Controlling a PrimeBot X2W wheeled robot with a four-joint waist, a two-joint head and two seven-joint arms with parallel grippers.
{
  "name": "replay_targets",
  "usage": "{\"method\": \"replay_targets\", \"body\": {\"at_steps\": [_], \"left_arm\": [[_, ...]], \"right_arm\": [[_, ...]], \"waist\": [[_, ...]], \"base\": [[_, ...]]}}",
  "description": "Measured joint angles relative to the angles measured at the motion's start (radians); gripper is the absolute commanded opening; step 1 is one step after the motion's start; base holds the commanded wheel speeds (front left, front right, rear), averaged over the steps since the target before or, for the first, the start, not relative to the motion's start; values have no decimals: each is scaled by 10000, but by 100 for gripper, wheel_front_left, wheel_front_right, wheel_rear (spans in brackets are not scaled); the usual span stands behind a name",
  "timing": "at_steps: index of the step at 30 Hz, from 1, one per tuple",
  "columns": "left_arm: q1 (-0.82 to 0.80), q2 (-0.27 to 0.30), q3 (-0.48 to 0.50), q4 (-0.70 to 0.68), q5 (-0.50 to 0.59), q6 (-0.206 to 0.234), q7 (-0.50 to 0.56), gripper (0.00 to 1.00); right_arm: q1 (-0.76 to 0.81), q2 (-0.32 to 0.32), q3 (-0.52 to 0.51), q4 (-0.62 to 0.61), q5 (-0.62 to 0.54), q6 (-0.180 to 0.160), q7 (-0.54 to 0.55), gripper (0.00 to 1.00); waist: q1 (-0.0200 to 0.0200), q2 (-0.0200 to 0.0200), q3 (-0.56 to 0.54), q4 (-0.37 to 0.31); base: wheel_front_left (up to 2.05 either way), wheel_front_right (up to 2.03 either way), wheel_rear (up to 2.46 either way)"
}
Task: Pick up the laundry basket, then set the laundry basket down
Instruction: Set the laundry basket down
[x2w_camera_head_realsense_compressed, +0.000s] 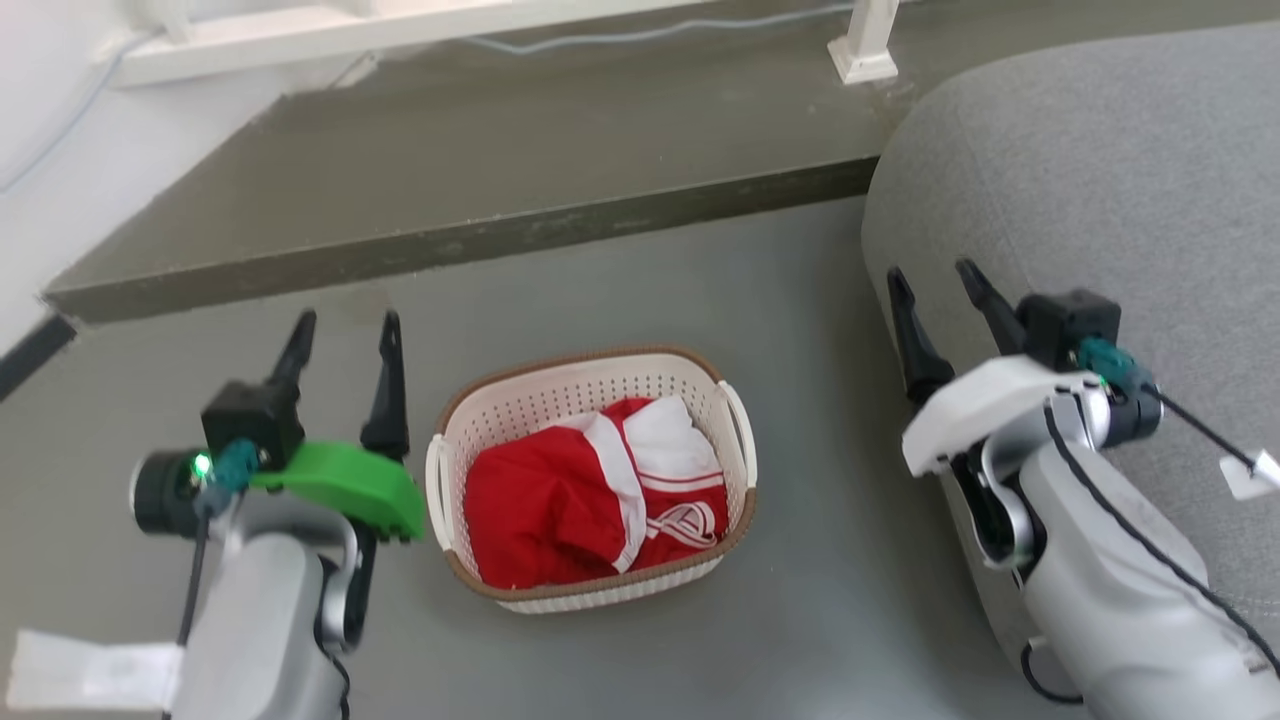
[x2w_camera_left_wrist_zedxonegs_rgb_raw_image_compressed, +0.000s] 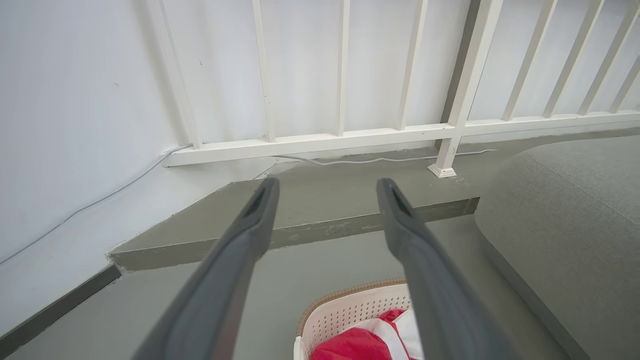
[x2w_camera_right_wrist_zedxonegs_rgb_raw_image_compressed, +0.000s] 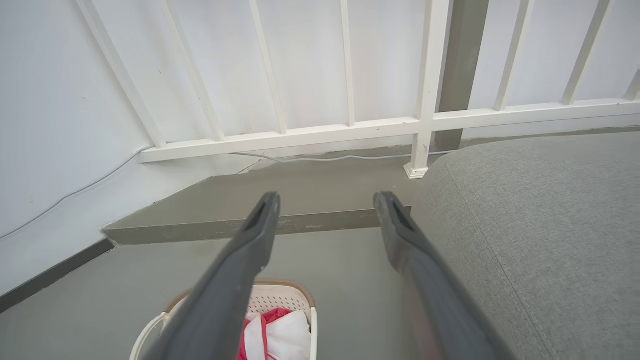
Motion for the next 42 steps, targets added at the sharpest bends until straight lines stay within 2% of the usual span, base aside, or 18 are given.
{"method": "replay_targets", "body": {"at_steps": [23, 42], "left_arm": [[3112, -155, -4, -1549, 435, 276, 0, 100], [4144, -207, 100, -2510, 652, 405, 0, 100]], "right_arm": [[3021, -73, -784, -1588, -658, -228, 0, 100], [4193, -115, -1193, -2504, -1156, -232, 0, 100]], "waist": [[0, 0, -1255, 90], [1, 0, -1392, 146]], "base": [[0, 0, 0], [0, 0, 0]]}}
